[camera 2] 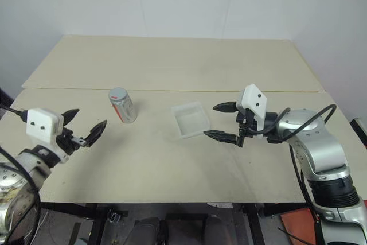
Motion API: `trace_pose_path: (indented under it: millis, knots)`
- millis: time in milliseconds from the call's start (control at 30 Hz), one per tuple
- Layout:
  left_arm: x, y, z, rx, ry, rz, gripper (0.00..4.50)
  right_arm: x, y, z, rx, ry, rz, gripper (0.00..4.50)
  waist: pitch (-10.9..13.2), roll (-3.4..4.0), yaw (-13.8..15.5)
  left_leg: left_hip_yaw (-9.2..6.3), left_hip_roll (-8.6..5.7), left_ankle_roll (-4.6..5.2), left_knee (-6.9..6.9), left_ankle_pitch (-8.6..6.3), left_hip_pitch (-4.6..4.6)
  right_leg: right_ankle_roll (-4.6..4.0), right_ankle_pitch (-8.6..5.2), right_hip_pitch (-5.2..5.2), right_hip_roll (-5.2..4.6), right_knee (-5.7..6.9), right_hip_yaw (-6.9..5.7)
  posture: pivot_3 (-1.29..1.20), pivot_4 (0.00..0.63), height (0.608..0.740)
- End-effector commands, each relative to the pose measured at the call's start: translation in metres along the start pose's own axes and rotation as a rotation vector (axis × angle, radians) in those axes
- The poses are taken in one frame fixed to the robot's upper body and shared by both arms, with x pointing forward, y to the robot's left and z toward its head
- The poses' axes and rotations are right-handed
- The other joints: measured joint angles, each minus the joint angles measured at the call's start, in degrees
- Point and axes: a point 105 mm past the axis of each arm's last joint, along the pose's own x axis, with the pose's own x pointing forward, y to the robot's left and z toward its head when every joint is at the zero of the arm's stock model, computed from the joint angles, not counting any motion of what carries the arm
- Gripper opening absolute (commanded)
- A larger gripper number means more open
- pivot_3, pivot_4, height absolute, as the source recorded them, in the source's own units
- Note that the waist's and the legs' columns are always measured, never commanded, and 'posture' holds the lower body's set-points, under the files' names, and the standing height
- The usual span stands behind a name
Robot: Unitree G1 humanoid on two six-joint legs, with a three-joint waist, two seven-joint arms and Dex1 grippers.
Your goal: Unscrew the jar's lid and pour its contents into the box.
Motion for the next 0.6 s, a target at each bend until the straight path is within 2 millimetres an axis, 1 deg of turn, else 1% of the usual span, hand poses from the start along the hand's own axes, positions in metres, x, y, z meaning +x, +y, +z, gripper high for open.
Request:
trace_pose_path:
  millis: [33,233,367,533,600]
  knots:
    - [0.017,0.0,0.003,0.01,-0.052,-0.012,4.46,-0.004,-0.002,0.017,-0.077,-0.026,-0.011,4.44,0.0,0.0,0.0,0.0,-0.01,0.0,0.0,0.0,-0.01,0.0,0.0,0.0,-0.01,-0.02,0.0,0.0,0.15,0.74]
    - [0.043,0.0,-0.008,0.004,-0.08,-0.001,4.46,-0.007,-0.002,0.023,-0.091,-0.03,-0.015,4.44,0.0,0.0,0.0,-0.02,-0.02,0.01,0.0,-0.01,-0.07,0.01,0.0,-0.02,-0.04,-0.04,-0.05,0.0,0.15,0.74]
    - [0.058,-0.005,-0.017,0.008,-0.098,0.006,4.46,-0.008,0.0,0.025,-0.098,-0.034,-0.021,4.44,0.0,-0.01,0.0,-0.01,-0.02,0.01,0.0,-0.01,-0.07,0.01,0.01,-0.03,-0.05,-0.02,-0.05,0.0,0.15,0.74]
    - [0.077,-0.01,-0.022,-0.031,-0.127,0.01,4.46,-0.01,0.002,0.029,-0.107,-0.036,-0.029,4.44,0.0,0.0,0.1,-0.03,-0.03,0.01,0.01,-0.01,-0.09,0.02,0.02,-0.02,-0.08,-0.02,-0.08,0.0,0.15,0.74]
    - [0.082,-0.01,-0.024,-0.033,-0.134,0.012,4.46,-0.011,0.003,0.03,-0.11,-0.034,-0.032,4.44,0.0,-0.01,0.1,-0.06,-0.03,0.01,0.03,0.0,-0.12,0.04,0.02,-0.03,-0.07,-0.03,-0.12,0.0,0.15,0.74]
